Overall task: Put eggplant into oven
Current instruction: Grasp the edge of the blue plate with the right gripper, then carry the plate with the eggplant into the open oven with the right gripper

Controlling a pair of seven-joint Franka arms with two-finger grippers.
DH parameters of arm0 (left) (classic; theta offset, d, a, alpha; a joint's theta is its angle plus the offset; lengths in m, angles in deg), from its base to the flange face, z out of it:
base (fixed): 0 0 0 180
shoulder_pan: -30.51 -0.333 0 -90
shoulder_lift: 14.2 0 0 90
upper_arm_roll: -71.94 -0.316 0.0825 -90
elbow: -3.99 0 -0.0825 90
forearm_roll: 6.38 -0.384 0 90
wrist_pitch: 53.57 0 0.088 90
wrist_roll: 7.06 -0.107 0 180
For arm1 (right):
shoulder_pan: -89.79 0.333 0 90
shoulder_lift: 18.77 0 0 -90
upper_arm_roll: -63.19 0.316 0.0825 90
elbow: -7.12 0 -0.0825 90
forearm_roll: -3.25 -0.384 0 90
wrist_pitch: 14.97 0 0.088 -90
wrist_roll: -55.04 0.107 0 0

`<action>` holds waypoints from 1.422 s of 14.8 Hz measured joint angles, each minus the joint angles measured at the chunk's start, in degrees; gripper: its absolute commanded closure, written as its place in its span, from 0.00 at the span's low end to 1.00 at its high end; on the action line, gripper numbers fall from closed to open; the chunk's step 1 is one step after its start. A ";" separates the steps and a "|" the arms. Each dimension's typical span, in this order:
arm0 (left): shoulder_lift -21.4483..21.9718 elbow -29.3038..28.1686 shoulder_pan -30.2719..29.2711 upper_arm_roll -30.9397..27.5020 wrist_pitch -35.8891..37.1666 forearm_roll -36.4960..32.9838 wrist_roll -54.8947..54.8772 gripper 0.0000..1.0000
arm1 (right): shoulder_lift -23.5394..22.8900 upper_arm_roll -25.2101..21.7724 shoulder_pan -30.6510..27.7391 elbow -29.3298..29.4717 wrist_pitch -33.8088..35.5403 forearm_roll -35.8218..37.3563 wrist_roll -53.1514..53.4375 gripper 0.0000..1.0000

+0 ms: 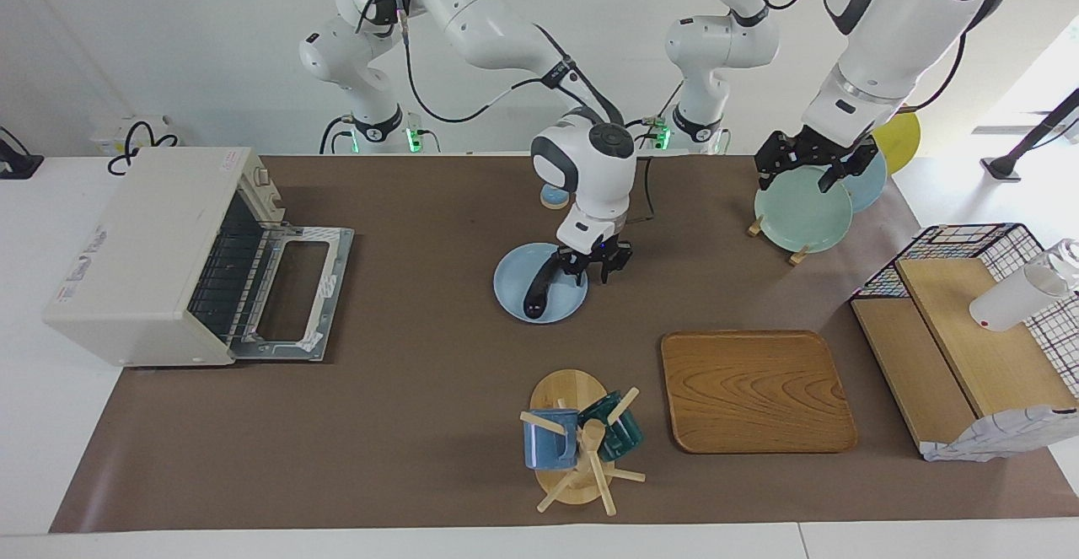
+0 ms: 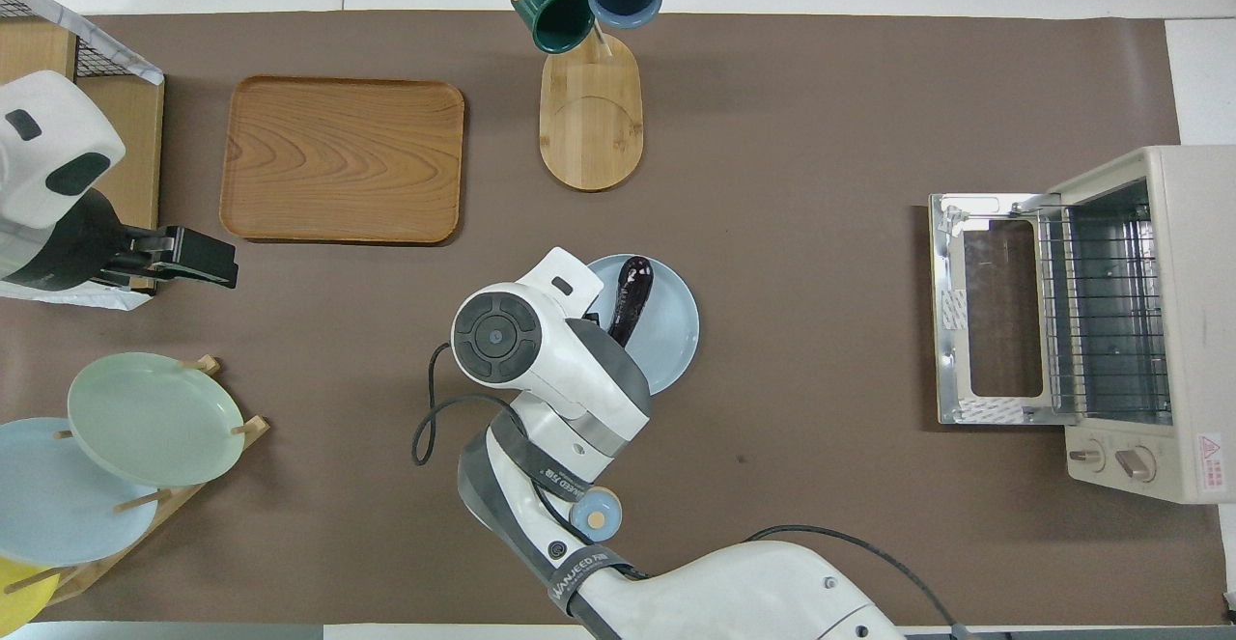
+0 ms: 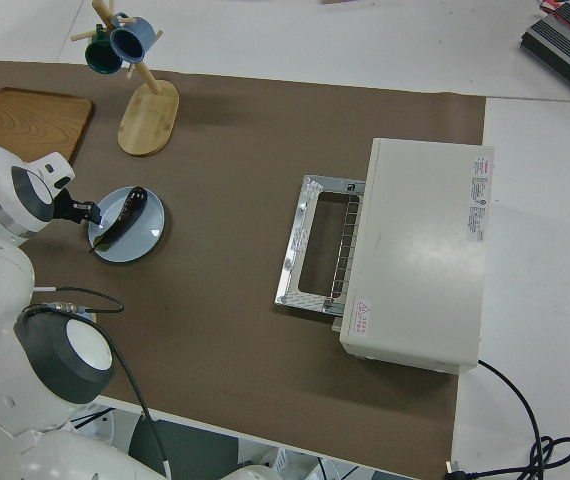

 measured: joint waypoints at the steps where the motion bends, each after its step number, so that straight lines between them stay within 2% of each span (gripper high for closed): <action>1: -0.04 0.00 0.00 -0.02 -0.04 -0.02 0.00 0.00 | 0.25 0.01 0.06 -0.70 0.00 0.05 -0.06 1.00; 5: -0.14 0.00 0.00 -0.03 -0.16 -0.10 0.00 0.00 | 1.96 -0.05 0.50 -1.73 2.28 2.76 -0.19 1.00; 8: -0.14 0.09 -0.01 -0.03 -0.31 -0.16 0.00 0.00 | 2.69 -0.07 0.56 0.63 10.36 7.78 -0.19 1.00; 12: -0.14 0.14 -0.01 -0.03 -0.33 -0.17 0.00 0.00 | 3.74 -0.97 -1.03 4.53 19.73 10.00 -5.07 1.00; 16: -0.14 0.15 -0.01 -0.03 -0.33 -0.18 0.00 0.00 | 7.22 -1.30 -6.12 4.15 27.24 12.67 -11.31 1.00; 21: -0.14 0.16 -0.09 -0.03 -0.33 -0.19 0.00 0.00 | 15.68 -1.56 -18.05 -3.46 28.51 12.79 -24.26 1.00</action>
